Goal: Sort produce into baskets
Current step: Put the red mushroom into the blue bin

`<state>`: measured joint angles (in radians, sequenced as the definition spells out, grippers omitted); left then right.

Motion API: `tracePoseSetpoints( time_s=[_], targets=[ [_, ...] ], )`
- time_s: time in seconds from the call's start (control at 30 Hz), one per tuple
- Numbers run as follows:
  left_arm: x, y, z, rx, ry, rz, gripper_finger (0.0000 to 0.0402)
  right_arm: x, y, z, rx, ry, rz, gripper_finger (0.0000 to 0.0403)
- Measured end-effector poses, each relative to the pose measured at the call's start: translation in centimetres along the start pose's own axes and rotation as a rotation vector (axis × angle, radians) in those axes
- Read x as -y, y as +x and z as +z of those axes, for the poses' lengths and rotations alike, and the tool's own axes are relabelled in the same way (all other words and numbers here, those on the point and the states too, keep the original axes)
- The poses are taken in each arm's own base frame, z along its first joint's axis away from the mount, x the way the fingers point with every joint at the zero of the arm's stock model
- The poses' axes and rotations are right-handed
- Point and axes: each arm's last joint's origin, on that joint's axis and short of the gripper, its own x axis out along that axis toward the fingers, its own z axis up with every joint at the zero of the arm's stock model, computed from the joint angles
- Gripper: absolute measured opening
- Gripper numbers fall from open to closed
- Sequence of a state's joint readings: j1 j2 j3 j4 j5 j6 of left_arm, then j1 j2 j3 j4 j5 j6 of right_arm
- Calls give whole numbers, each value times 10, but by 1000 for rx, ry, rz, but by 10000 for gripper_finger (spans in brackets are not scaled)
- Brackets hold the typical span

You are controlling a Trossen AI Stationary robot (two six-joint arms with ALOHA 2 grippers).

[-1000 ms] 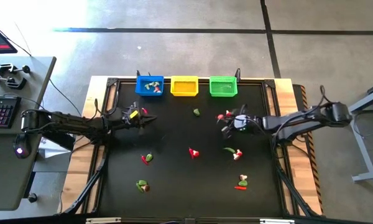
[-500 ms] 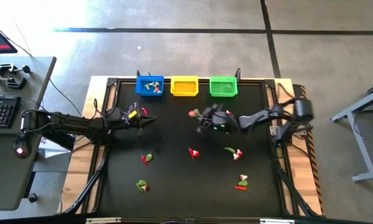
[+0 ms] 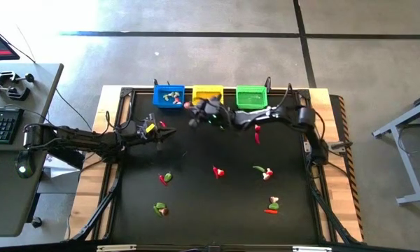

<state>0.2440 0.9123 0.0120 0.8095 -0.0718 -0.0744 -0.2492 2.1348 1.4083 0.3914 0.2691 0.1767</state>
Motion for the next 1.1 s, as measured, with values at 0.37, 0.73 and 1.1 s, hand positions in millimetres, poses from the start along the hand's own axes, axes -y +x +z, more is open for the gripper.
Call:
tracePoseSetpoints(
  time_s=[0.37,0.73,1.1],
  targets=[
    [-1,0,0,0,7,18,0,27,78,22,-92,18,-20,0],
    [0,0,0,0,8,17,0,34,105,16,-174,35,-45,0],
    [1,0,0,-5,17,-21,0,37,105,12,-203,31,-53,73]
  ],
)
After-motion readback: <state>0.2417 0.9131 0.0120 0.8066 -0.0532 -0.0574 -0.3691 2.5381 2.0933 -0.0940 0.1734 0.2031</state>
